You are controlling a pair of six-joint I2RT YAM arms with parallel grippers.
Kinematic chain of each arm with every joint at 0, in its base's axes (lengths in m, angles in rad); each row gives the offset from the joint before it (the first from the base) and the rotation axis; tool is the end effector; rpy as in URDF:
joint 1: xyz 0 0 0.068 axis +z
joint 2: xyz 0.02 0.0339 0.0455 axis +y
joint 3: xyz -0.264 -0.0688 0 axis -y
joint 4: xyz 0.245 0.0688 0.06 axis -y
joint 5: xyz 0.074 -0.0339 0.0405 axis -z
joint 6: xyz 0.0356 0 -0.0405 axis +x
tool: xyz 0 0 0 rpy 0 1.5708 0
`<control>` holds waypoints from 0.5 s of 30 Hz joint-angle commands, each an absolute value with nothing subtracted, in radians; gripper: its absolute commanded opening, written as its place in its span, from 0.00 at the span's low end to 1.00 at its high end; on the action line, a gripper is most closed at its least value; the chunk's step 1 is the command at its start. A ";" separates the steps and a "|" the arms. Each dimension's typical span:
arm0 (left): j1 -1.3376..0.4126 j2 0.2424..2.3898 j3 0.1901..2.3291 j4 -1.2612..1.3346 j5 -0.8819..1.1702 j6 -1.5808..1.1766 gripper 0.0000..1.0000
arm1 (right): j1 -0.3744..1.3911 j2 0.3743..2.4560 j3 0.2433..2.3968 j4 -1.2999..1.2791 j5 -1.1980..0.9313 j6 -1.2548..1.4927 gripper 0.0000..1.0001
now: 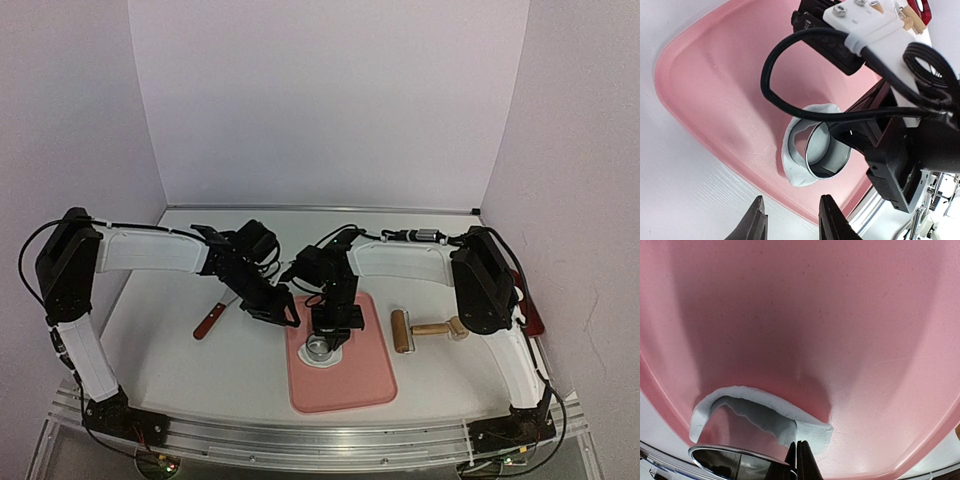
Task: Roll out the dumpling wrappers from the dough
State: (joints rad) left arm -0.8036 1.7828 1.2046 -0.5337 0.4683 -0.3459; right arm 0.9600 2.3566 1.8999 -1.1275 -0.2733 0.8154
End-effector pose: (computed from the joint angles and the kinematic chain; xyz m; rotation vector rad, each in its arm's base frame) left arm 0.2386 -0.2706 0.1931 0.8046 2.7515 -0.9364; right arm 0.2512 0.3755 0.1376 0.2077 -2.9044 -0.2376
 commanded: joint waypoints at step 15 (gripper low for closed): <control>-0.805 1.865 1.116 -0.391 0.551 -0.351 0.34 | 0.962 2.541 1.801 -1.139 -0.180 0.844 0.00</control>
State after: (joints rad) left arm -0.8040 1.8389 1.1233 -0.4475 0.5051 -0.3515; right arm 0.9600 2.3615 1.9083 -1.1354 -0.2733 0.8191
